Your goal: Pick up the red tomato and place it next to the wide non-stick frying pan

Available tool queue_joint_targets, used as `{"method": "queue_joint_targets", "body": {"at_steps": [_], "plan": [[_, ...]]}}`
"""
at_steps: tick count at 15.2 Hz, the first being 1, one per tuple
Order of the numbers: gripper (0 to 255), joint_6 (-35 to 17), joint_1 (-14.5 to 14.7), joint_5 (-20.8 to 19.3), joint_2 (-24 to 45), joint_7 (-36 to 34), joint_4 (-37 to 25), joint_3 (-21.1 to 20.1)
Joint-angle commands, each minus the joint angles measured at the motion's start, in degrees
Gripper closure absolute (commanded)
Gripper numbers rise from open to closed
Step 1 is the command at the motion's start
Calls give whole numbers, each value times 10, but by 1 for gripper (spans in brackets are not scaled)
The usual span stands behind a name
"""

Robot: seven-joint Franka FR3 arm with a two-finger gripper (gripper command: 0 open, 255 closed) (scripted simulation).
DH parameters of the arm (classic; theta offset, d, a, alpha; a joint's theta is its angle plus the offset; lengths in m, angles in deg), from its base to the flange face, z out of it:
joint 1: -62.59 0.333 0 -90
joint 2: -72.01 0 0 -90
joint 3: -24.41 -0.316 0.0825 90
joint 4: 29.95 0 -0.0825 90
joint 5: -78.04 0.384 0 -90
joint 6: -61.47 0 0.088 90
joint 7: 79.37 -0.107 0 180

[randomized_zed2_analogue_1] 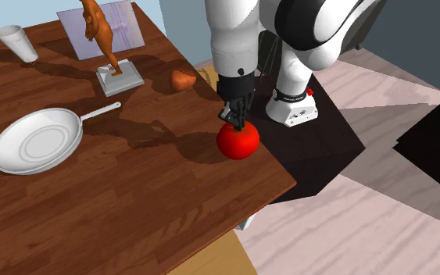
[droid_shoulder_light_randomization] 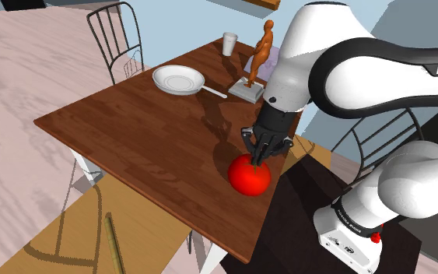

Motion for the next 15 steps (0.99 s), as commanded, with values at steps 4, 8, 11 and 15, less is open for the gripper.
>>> {"method": "queue_joint_targets", "body": {"at_steps": [4, 8, 11, 15], "plan": [[255, 43, -2, -12, -15, -6, -28, 16], [255, 76, -4, -22, -23, -11, -53, 28], [255, 99, -5, -28, -27, -15, -72, 36], [255, 130, -7, -37, -31, -20, -99, 46]]}}
